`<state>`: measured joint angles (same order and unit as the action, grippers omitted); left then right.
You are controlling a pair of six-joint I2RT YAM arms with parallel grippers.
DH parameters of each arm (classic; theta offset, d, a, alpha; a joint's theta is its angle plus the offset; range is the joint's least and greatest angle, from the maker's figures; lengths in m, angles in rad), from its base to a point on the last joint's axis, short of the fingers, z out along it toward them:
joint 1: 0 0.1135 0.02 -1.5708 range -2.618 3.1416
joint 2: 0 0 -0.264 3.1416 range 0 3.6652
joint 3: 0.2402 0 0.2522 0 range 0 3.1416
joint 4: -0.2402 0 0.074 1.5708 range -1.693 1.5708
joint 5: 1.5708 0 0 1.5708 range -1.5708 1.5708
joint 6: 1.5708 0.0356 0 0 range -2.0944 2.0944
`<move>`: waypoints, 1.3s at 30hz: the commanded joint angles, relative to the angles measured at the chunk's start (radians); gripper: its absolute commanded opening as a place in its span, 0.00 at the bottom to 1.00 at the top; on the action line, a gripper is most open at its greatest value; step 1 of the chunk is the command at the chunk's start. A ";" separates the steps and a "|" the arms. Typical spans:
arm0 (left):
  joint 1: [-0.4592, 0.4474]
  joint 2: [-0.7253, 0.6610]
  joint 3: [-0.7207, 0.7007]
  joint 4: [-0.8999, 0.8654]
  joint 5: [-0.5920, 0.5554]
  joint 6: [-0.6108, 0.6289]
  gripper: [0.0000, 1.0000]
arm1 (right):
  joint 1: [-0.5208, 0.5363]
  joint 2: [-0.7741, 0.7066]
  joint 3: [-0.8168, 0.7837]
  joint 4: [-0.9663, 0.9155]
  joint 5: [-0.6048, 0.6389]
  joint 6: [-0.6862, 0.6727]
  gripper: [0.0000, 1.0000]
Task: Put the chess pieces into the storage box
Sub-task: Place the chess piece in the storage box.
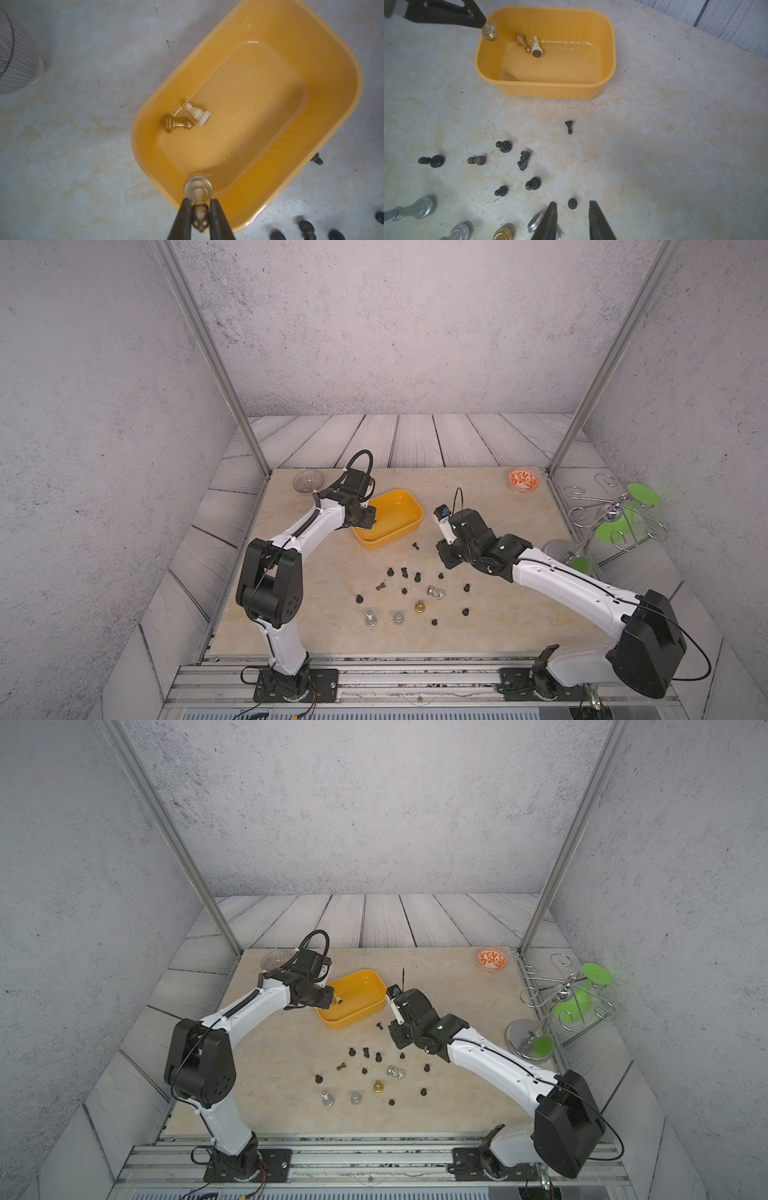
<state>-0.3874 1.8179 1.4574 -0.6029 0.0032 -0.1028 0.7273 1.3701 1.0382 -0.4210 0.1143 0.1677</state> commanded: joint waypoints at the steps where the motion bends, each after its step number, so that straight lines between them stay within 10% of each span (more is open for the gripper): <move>1: 0.009 0.040 0.049 -0.037 0.020 0.029 0.11 | -0.003 -0.045 -0.009 -0.033 0.029 0.010 0.29; 39: 0.044 -0.046 -0.005 -0.010 0.118 -0.021 0.28 | -0.002 0.002 0.015 -0.082 -0.032 -0.004 0.29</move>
<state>-0.3534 1.8233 1.4750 -0.6220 0.1001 -0.1131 0.7273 1.3602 1.0367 -0.4782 0.1108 0.1669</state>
